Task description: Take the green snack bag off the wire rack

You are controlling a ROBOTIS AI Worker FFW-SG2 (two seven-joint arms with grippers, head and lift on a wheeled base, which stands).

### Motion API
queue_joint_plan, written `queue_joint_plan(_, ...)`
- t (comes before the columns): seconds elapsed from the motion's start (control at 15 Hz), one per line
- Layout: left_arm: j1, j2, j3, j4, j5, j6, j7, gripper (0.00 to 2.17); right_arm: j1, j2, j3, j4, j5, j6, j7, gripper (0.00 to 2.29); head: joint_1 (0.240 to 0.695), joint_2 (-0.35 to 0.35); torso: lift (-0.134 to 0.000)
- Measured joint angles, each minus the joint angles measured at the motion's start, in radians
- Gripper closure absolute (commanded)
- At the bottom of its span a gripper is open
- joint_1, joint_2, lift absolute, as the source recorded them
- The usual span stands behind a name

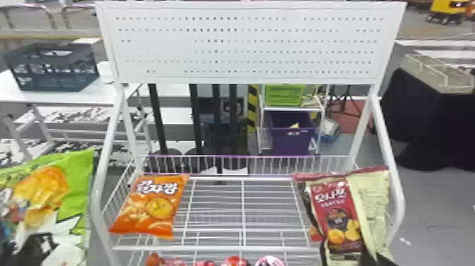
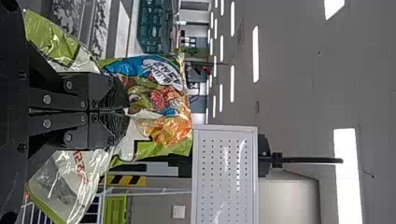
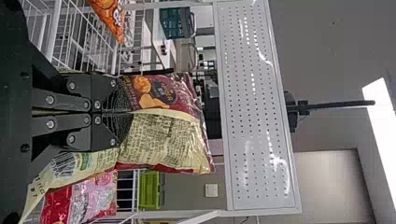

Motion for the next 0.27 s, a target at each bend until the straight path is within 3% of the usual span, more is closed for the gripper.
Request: queue_joint_plan(0.27, -0.001, 0.000, -0.001, 0.000, -0.002, 0.000, 0.001, 1.89, 0.001, 0.001, 0.000, 0.001, 0.000, -0.002, 0.000, 2.24, 0.499, 0.000, 0.000)
